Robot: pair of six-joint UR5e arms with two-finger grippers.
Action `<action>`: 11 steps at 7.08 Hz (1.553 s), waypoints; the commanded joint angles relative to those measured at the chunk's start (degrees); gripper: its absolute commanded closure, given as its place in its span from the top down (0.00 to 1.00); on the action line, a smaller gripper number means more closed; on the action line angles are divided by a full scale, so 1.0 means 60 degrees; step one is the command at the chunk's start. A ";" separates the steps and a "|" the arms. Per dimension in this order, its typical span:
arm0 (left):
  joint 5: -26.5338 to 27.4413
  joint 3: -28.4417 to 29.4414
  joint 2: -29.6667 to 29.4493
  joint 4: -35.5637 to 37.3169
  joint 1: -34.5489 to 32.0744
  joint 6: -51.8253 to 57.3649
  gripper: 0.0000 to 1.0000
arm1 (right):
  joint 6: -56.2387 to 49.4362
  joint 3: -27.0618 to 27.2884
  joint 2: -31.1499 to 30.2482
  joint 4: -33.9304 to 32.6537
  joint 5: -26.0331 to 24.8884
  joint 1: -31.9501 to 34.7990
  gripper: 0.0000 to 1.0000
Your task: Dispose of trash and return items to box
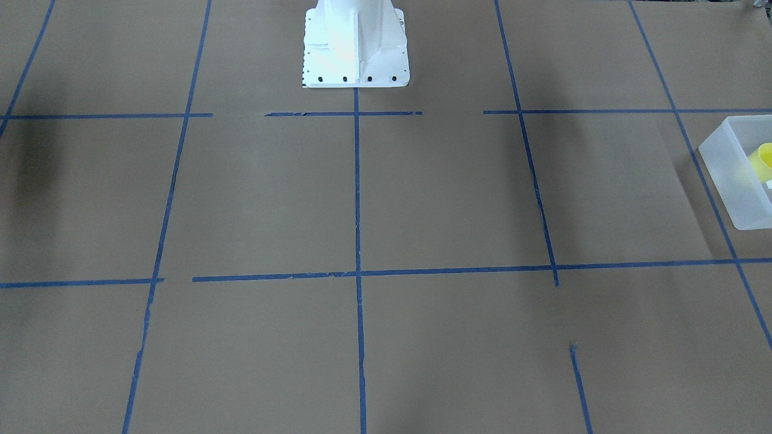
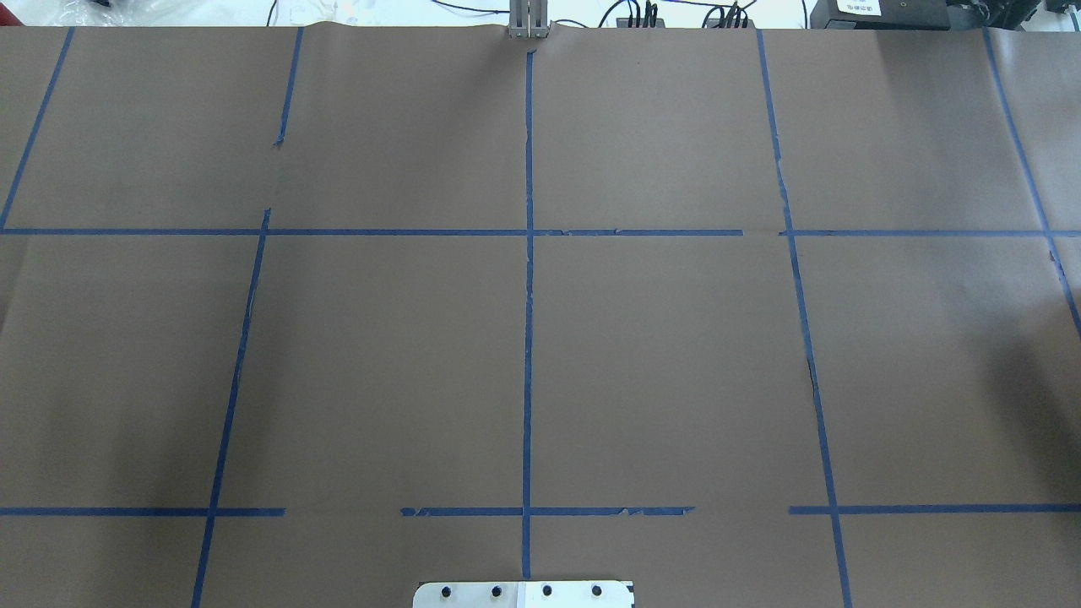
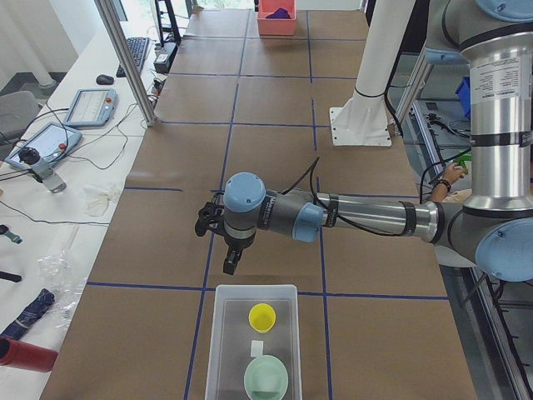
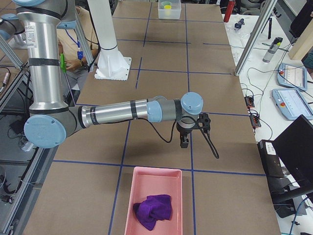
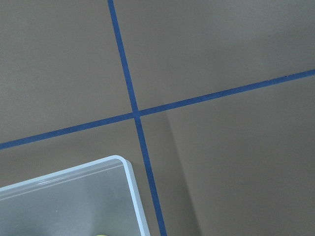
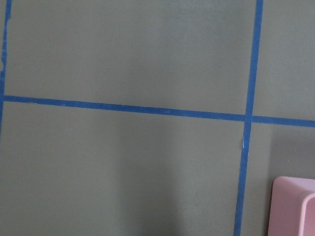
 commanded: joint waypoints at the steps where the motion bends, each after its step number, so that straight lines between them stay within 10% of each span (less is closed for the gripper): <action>1: -0.0862 -0.0042 0.0180 -0.0049 -0.0011 -0.0040 1.00 | -0.0041 -0.0043 -0.0037 0.0000 0.0001 -0.0053 1.00; 11: 0.0445 0.0105 -0.0110 -0.0139 -0.0040 0.0048 1.00 | 0.0017 -0.0160 -0.0213 0.0014 0.0016 -0.0083 1.00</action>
